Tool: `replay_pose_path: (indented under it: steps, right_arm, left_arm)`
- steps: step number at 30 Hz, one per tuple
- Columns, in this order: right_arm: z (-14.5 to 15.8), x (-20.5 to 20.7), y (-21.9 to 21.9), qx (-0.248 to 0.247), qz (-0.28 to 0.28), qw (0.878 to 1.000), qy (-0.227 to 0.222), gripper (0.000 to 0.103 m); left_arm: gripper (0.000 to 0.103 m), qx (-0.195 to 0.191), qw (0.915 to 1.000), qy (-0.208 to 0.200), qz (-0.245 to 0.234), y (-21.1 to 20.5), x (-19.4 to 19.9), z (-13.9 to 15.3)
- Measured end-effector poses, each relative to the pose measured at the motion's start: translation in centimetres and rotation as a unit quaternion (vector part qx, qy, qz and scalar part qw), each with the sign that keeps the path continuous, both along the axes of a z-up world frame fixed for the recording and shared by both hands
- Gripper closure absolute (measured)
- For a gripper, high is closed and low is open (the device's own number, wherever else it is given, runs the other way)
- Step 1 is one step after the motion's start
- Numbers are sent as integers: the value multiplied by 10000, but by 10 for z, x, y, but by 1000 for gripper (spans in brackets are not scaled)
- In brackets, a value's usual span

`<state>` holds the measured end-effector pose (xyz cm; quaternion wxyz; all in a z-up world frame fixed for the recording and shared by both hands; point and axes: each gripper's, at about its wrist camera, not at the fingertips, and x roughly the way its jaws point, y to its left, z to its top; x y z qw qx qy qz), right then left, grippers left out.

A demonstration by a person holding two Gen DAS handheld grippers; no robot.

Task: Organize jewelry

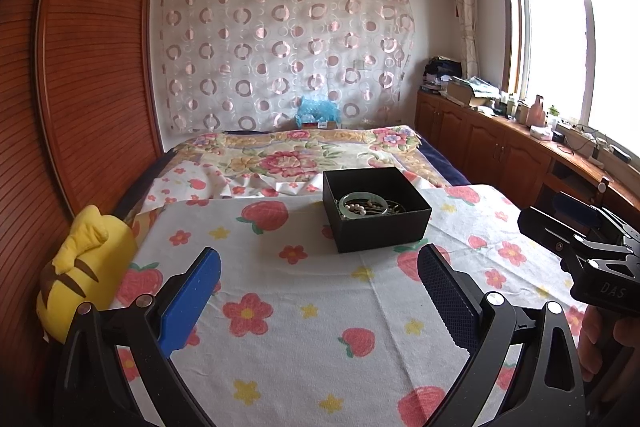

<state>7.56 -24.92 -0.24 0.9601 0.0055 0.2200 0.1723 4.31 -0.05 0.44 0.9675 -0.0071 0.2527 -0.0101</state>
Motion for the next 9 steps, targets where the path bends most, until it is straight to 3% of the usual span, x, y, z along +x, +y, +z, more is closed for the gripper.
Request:
replay_pose_path:
  steps: [9]
  right_arm:
    - [0, 0, -1, 7, -1, 10000, 0, 3]
  left_arm:
    - [8, -5, 10000, 12, 36, 3, 2, 2]
